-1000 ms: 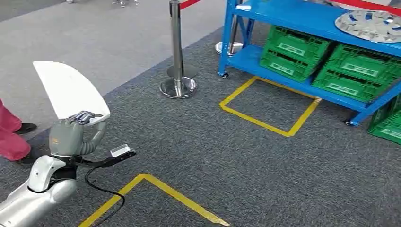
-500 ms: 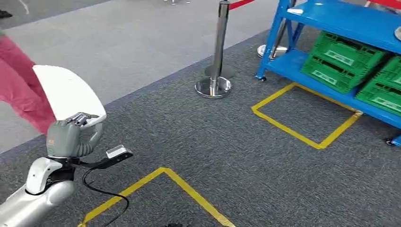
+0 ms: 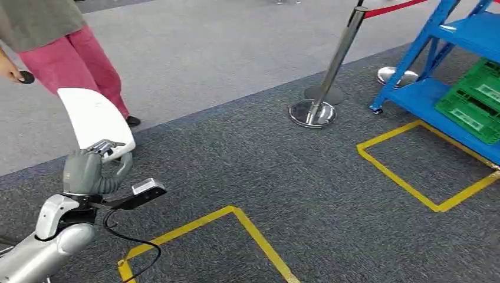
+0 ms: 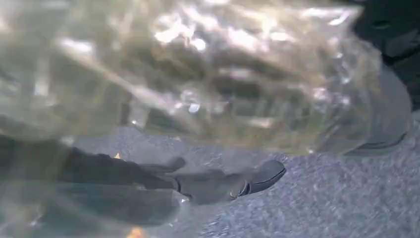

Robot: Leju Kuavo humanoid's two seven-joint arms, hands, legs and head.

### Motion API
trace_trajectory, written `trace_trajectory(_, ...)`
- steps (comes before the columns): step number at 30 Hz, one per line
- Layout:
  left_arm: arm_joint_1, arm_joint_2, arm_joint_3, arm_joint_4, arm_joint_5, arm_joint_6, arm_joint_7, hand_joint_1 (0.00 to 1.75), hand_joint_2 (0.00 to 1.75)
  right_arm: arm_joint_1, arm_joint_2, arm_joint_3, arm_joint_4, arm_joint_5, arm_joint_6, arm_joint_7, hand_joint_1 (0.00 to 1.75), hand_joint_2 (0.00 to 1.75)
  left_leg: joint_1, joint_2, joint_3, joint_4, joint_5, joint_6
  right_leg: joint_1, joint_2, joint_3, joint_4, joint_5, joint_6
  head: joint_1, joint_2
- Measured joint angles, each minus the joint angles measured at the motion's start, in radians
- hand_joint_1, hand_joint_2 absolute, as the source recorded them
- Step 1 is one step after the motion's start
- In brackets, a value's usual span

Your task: Take the parts from the cabinet and place them on the table.

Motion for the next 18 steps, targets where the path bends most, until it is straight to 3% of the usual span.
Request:
trace_trajectory(2,-0.001,-0.002,0.001,0.0,0.016,-0.008,0.0,1.75,1.75,-0.002,0.0,0.0,0.0,-0.003,0.0,-0.001,0.0,0.0,-0.005,-0.03,0.005,0.0,0.0,0.0,0.008,0.016,0.065,-0.166,0.108,-0.02,0.0,0.0)
trace_trajectory(3,-0.002,-0.003,0.001,-0.001,0.023,-0.014,0.0,1.75,1.75,-0.002,0.0,0.0,0.0,-0.005,0.0,-0.001,0.0,0.0,-0.005,-0.038,0.006,0.0,0.0,0.0,0.011,0.045,0.096,-0.239,0.145,-0.028,0.0,0.0)
trace_trajectory(4,-0.004,-0.006,0.001,-0.001,0.033,-0.02,0.0,1.75,1.75,-0.002,-0.002,-0.001,0.0,-0.008,0.0,-0.002,0.0,0.0,-0.007,-0.051,0.002,0.0,0.001,-0.001,0.007,0.101,0.115,-0.279,0.139,-0.04,-0.003,0.0)
trace_trajectory(6,-0.007,-0.01,0.001,-0.002,0.059,-0.039,0.003,1.75,1.75,-0.002,-0.001,-0.002,0.0,-0.012,0.0,-0.007,0.0,0.0,0.001,-0.075,-0.01,0.002,0.006,-0.011,0.011,0.084,0.127,-0.297,0.14,-0.032,0.0,0.0)
trace_trajectory(8,-0.004,-0.01,0.002,-0.003,0.084,-0.054,0.003,1.75,1.75,-0.004,-0.001,-0.002,0.0,-0.014,0.0,-0.009,0.0,0.0,0.006,-0.1,-0.014,-0.002,0.014,-0.025,0.014,0.063,0.13,-0.302,0.145,-0.035,-0.001,0.0)
trace_trajectory(9,-0.003,-0.009,0.004,-0.005,0.094,-0.056,0.003,1.75,1.75,-0.004,0.0,-0.004,0.0,-0.014,0.0,-0.011,0.0,0.0,0.005,-0.097,-0.016,0.006,0.008,-0.026,0.003,0.045,0.139,-0.32,0.155,-0.037,-0.001,0.0)
trace_trajectory(10,-0.005,-0.01,0.005,-0.006,0.097,-0.057,0.003,1.75,1.75,-0.002,0.0,-0.006,0.0,-0.014,0.0,-0.012,0.0,0.0,-0.003,-0.037,-0.027,0.031,-0.014,-0.031,0.007,0.034,0.145,-0.327,0.156,-0.038,-0.006,0.0)
trace_trajectory(11,-0.012,-0.01,0.006,-0.006,0.104,-0.058,0.003,1.75,1.75,-0.002,0.0,-0.006,0.0,-0.014,0.0,-0.014,0.0,0.0,-0.003,0.007,-0.057,0.094,-0.054,-0.038,0.008,0.018,0.147,-0.328,0.156,-0.04,-0.009,0.0)
trace_trajectory(12,-0.014,-0.013,0.006,-0.006,0.11,-0.06,0.003,1.75,1.75,-0.001,0.0,-0.006,0.0,-0.014,0.0,-0.014,0.0,0.0,0.0,0.032,-0.095,0.172,-0.093,-0.044,0.009,0.004,0.147,-0.326,0.154,-0.042,-0.008,0.0)
trace_trajectory(14,-0.006,-0.015,0.006,-0.006,0.123,-0.068,0.003,1.75,1.75,0.001,0.0,-0.006,0.0,-0.016,0.0,-0.015,0.0,0.0,0.006,0.048,-0.15,0.284,-0.131,-0.052,0.009,-0.025,0.147,-0.325,0.149,-0.042,-0.009,0.0)
trace_trajectory(15,-0.004,-0.016,0.006,-0.006,0.133,-0.071,0.003,1.75,1.75,0.001,0.0,-0.006,0.0,-0.018,0.0,-0.014,0.0,0.0,0.008,0.05,-0.149,0.283,-0.119,-0.054,0.009,-0.038,0.147,-0.324,0.148,-0.041,-0.01,0.0)
trace_trajectory(16,-0.003,-0.017,0.006,-0.006,0.139,-0.071,0.003,1.75,1.75,0.001,0.0,-0.006,0.0,-0.02,0.0,-0.015,0.0,0.0,0.011,0.054,-0.127,0.24,-0.086,-0.056,0.008,-0.052,0.148,-0.323,0.145,-0.039,-0.009,0.0)
trace_trajectory(17,-0.004,-0.017,0.007,-0.006,0.144,-0.071,0.003,1.75,1.75,0.0,0.001,-0.007,0.0,-0.021,0.0,-0.015,0.0,0.0,0.011,0.061,-0.086,0.165,-0.044,-0.056,0.008,-0.064,0.151,-0.321,0.141,-0.037,-0.009,0.0)
trace_trajectory(18,-0.004,-0.017,0.007,-0.006,0.146,-0.071,0.003,1.75,1.75,0.0,0.001,-0.008,0.0,-0.023,0.0,-0.016,0.0,0.0,0.011,0.083,-0.034,0.076,-0.006,-0.054,0.008,-0.075,0.156,-0.32,0.138,-0.033,-0.009,0.0)
